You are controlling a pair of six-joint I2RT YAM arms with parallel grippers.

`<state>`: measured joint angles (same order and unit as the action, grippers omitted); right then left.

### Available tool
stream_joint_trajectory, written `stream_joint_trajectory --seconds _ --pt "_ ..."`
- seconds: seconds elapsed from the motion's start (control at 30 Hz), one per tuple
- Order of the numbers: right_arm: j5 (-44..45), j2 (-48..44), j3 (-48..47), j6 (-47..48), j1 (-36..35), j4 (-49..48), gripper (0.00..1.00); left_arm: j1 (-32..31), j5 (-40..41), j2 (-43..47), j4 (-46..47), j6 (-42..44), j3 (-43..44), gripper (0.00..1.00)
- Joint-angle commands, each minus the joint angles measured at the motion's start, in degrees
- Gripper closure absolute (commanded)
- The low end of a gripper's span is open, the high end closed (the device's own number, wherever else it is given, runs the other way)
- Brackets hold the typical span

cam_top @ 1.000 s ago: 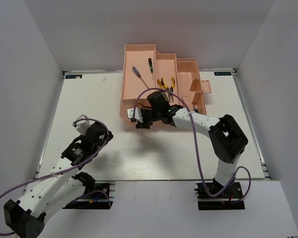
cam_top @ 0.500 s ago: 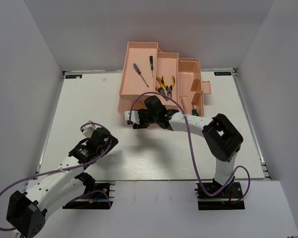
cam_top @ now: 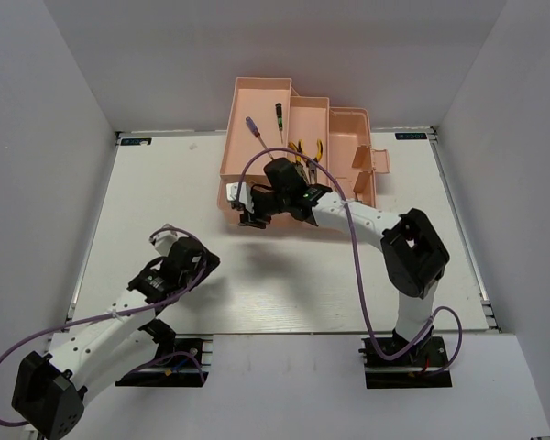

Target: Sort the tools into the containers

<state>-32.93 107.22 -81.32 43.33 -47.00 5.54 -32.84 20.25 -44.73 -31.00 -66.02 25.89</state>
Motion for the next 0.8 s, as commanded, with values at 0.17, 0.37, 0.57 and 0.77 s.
stream_joint_trajectory --seconds 0.17,0.37,0.57,0.77 --pt "16.1 3.3 1.0 3.5 -0.1 -8.4 0.46 -0.3 -0.8 -0.8 2.0 -0.3 -0.9 0.27" --pt "14.6 6.3 -2.9 4.3 0.1 -2.1 0.48 -0.3 -1.9 -1.3 3.1 -0.3 -0.9 0.27" --pt "13.3 6.8 -3.6 4.6 0.0 -0.6 0.98 -0.3 -4.0 -1.9 10.1 -0.3 -4.1 0.45" --pt "10.9 5.2 -9.6 -0.6 0.2 3.7 1.0 0.2 -9.9 -8.3 26.2 1.6 -8.1 0.85"
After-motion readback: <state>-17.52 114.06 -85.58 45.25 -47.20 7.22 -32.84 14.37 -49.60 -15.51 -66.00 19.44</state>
